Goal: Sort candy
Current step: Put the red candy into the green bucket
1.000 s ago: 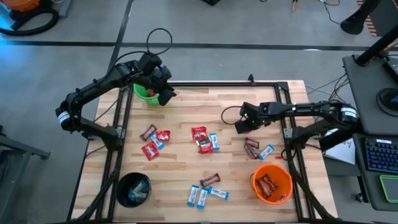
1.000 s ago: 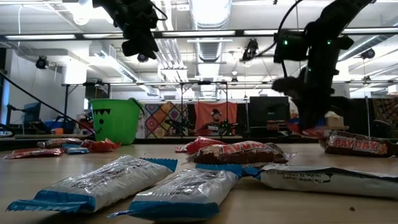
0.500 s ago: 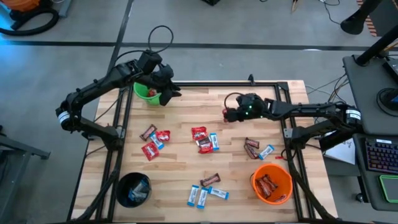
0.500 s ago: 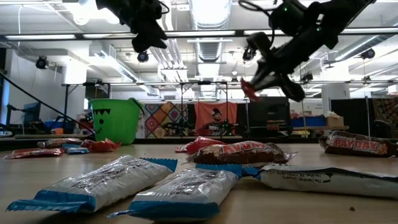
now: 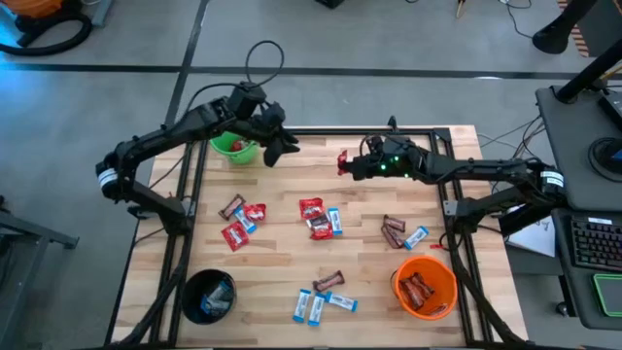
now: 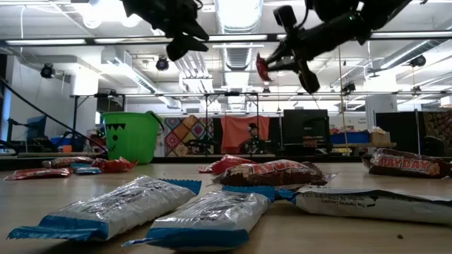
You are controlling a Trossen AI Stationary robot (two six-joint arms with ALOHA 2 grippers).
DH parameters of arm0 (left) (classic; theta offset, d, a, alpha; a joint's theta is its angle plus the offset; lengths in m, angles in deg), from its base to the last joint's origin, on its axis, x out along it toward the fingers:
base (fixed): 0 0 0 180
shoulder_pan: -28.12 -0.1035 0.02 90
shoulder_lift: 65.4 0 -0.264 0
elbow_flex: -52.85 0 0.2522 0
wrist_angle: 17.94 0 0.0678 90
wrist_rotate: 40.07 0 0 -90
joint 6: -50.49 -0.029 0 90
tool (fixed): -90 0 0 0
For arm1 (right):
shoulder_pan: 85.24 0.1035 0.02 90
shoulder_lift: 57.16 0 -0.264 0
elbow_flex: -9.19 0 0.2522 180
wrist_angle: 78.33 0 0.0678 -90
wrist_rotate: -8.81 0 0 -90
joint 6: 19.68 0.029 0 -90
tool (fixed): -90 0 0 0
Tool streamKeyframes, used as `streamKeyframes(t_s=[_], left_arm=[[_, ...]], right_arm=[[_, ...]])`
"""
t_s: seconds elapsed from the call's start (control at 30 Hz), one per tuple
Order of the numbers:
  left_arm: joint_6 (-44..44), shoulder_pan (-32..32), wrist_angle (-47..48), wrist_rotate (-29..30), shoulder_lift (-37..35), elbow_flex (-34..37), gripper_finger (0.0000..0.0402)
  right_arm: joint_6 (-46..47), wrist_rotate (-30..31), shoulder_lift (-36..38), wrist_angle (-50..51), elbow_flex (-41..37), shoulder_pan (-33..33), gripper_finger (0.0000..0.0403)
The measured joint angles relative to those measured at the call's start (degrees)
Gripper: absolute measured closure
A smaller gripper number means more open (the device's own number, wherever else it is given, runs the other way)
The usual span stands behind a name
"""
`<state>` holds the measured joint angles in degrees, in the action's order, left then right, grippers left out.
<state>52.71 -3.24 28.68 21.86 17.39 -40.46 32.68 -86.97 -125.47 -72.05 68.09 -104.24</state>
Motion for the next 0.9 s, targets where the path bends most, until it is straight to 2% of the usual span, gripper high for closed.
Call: streamKeyframes(t_s=[0.07, 0.23, 0.3, 0.67, 0.9], left_arm=[[0.7, 0.8, -2.5, 0.0, 1.3, 0.0, 0.0259], [3.9, 1.8, -8.1, -2.4, 3.9, 0.0, 0.0259], [5.3, 1.9, -10.4, -2.7, 4.6, 0.0, 0.0259], [12.5, 2.6, -22.3, -4.5, 10.2, 0.0, 0.0259], [15.3, 2.6, -29.4, -4.6, 12.3, 0.0, 0.0259]], right_arm=[[-2.2, 0.7, 0.0, 2.0, 1.9, 0.0, 0.0381], [-7.4, 7.0, 0.0, 17.5, 7.0, 0.0, 0.0381], [-9.8, 8.9, 0.0, 20.8, 8.6, 0.0, 0.0381], [-18.0, 8.8, -0.5, 20.9, 13.9, 0.0, 0.0381], [-19.3, 8.1, -4.6, 21.1, 16.2, 0.3, 0.0381]])
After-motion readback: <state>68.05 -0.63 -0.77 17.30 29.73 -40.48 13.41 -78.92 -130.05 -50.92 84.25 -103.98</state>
